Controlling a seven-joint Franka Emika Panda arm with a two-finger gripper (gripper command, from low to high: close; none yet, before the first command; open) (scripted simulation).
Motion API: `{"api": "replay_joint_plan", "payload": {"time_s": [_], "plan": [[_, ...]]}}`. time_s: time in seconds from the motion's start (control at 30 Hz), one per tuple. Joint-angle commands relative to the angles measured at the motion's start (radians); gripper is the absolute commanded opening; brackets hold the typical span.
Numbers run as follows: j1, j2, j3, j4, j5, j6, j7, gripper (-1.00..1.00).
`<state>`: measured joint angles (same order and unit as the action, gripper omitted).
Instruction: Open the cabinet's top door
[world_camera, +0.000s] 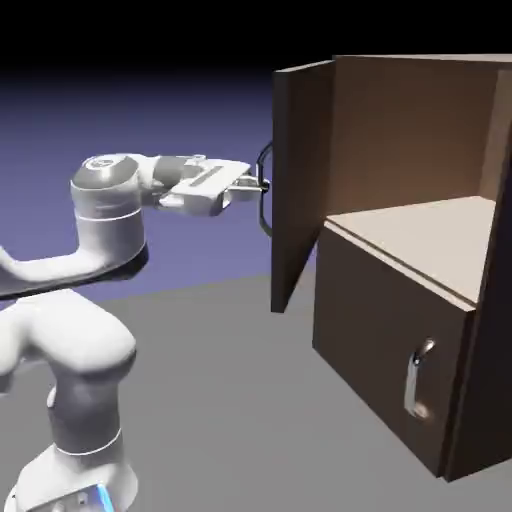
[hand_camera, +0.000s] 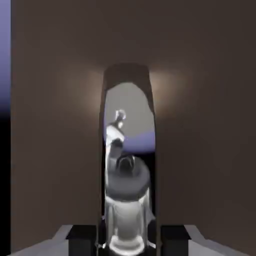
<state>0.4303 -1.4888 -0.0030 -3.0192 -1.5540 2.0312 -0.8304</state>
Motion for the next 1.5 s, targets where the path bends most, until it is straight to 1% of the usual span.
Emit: {"api": "replay_joint_plan", "payload": {"time_s": [0.0,0.33,0.6,0.8,1.0,1.2,1.43,1.47], "plan": [[0.005,0.001,0.036,0.001,0.035,-0.022,0.001,-1.0],[0.023,0.096,0.399,0.077,0.373,-0.267,0.039,-1.0],[-0.073,0.267,0.689,0.253,0.623,-0.491,0.096,-1.0],[-0.246,0.401,0.903,0.458,0.773,-0.673,0.134,-1.0],[-0.46,0.485,1.091,0.673,0.87,-0.835,0.149,-1.0],[-0.677,0.514,1.249,0.876,0.935,-0.97,0.139,-1.0],[-0.931,0.491,1.4,1.115,0.989,-1.114,0.095,-1.0],[-0.933,0.491,1.401,1.118,0.99,-1.116,0.094,-1.0]]}}
